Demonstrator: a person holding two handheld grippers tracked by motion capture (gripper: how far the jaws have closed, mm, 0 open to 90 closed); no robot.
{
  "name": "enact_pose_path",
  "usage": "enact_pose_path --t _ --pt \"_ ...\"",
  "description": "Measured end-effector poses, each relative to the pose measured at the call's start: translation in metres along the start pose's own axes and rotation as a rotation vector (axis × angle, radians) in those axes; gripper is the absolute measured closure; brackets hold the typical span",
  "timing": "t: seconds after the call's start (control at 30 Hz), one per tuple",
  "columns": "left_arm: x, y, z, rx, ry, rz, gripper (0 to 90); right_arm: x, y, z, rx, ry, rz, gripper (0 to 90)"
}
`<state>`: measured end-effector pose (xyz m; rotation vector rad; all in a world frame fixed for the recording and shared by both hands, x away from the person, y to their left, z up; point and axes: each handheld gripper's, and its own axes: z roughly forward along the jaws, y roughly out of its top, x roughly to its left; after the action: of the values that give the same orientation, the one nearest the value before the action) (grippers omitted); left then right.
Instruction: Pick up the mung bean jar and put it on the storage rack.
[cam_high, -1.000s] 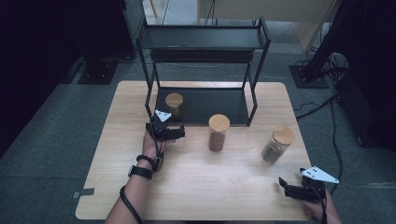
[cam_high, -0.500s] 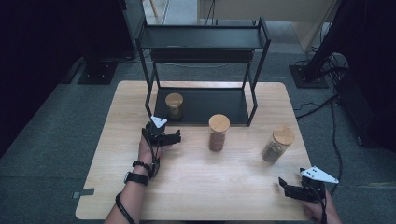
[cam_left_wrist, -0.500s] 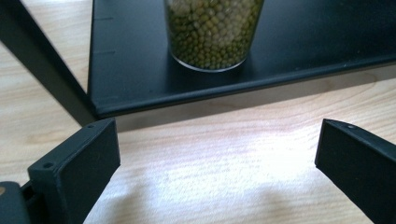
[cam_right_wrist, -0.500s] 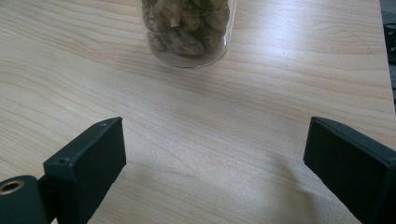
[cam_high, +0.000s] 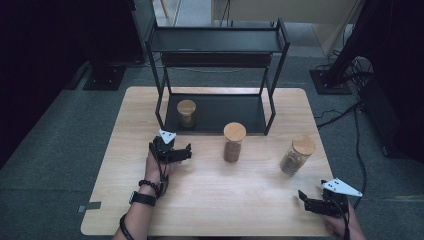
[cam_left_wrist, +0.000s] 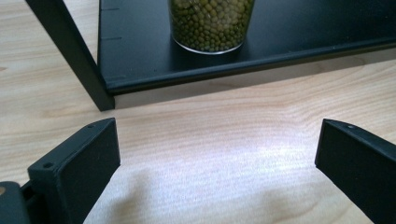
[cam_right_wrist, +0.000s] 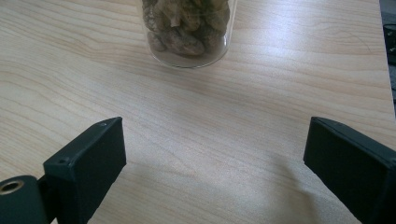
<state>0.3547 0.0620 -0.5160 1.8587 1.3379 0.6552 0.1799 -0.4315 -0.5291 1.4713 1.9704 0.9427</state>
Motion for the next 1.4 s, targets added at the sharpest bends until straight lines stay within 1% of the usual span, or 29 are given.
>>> enact_pose_path --t 0.23,0.33,0.4,0.57,0.73,0.9,1.2,1.4 --pt "0.003 -0.007 -0.010 -0.007 -0.002 -0.001 0.3 0.000 0.000 0.000 0.000 0.000 -0.001 5.2" --pt "0.002 -0.011 -0.012 -0.003 0.002 0.010 0.2 0.000 0.000 0.000 0.000 -0.001 0.000 5.2" --pt "0.002 -0.015 -0.016 -0.003 -0.005 0.013 0.2 0.000 0.000 0.000 0.000 -0.002 -0.001 5.2" --pt "0.002 -0.021 -0.019 -0.002 -0.007 0.011 0.2 0.000 0.000 0.000 0.000 -0.003 0.000 5.2" --pt "0.002 -0.024 -0.024 -0.010 -0.008 0.006 0.2 0.000 0.000 0.000 0.000 -0.004 -0.002 5.2" --pt "0.002 -0.026 -0.028 -0.011 -0.006 0.018 0.2 0.000 0.000 0.000 -0.001 -0.005 -0.001 5.2" --pt "0.007 -0.030 -0.036 -0.019 -0.007 0.023 0.2 0.000 0.000 0.000 0.000 -0.006 0.000 5.2" --pt "0.012 -0.035 -0.042 -0.021 0.000 0.025 0.2 0.000 0.000 0.000 -0.001 -0.006 0.001 5.2"
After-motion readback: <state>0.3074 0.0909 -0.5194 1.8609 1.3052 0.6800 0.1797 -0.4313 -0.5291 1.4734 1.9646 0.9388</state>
